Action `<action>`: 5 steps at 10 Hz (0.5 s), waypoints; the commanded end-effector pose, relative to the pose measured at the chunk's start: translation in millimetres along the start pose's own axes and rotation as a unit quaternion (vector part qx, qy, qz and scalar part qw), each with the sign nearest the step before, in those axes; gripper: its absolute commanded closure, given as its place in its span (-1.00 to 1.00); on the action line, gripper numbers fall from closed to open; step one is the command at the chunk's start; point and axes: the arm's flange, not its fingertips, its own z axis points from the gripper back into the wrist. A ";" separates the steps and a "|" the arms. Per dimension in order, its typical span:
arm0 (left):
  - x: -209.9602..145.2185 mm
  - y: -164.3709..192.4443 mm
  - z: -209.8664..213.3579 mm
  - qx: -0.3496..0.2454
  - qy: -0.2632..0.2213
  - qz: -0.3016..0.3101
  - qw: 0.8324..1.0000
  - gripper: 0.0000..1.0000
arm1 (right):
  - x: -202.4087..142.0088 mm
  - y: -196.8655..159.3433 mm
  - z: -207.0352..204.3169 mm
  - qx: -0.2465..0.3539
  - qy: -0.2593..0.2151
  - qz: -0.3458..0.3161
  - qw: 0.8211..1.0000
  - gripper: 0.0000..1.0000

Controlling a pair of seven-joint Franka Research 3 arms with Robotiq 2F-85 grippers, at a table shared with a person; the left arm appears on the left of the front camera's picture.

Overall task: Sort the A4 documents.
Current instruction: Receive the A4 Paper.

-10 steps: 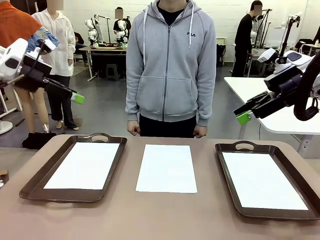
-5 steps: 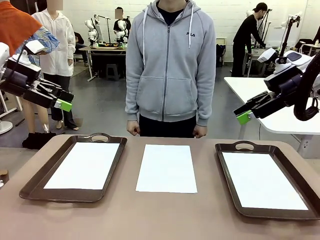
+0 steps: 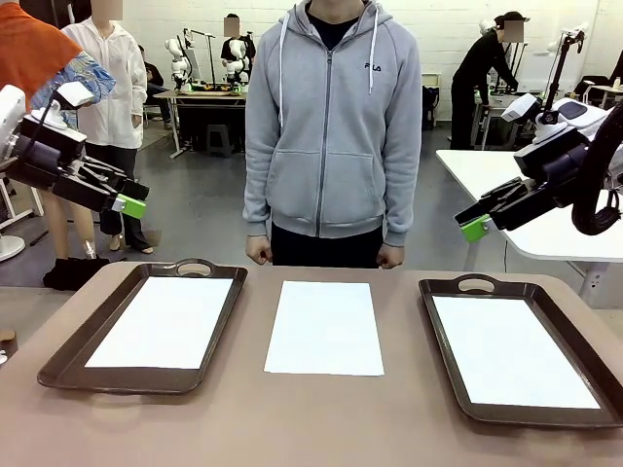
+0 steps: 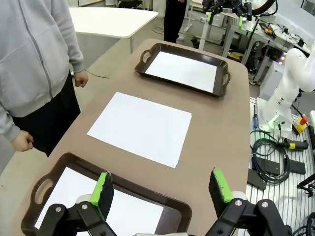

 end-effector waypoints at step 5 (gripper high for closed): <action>0.1 -0.6 2.2 0.000 0.000 -0.004 1.000 -1.00 | -1.1 1.0 -1.0 0.000 0.000 0.004 1.000 -1.00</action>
